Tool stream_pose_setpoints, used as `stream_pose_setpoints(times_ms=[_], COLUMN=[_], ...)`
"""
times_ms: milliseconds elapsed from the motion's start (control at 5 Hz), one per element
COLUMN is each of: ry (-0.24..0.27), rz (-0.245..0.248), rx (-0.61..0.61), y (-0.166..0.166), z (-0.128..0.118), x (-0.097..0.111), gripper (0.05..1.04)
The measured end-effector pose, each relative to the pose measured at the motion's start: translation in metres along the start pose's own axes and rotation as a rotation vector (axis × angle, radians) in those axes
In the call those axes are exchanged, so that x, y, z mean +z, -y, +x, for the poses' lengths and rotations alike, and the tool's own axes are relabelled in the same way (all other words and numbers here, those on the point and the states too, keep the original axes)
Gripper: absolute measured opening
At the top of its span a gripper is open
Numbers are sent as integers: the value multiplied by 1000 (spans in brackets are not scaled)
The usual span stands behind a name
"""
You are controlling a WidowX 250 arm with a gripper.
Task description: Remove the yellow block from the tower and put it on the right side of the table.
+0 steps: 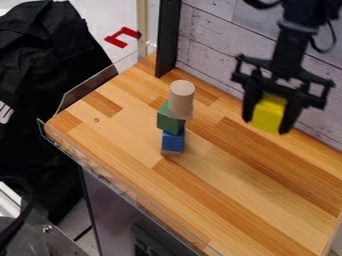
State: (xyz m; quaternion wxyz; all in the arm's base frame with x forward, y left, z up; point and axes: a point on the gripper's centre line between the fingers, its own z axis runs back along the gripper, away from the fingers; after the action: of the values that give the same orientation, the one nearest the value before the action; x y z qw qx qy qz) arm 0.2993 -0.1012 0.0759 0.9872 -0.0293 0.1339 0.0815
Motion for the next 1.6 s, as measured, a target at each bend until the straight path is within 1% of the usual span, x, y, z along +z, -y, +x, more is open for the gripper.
stream_pose_setpoints(times_ms=[200,400,600,800,1000,1200,1400,1600], ry=[-47,-52,-32,-13,14,50,52,39], rz=[3,10,15,11,30,31,28,32], rx=[-24,-36,-25,-40,-59,-68,-77,-67], y=[7,9,7,10,12,12,14,13], z=[7,11,13,16,13,16,19,19], x=[-23,-36,-49,-58,-70,-74,-81,-85], gripper=[594,594,594,594,594,594,594,594])
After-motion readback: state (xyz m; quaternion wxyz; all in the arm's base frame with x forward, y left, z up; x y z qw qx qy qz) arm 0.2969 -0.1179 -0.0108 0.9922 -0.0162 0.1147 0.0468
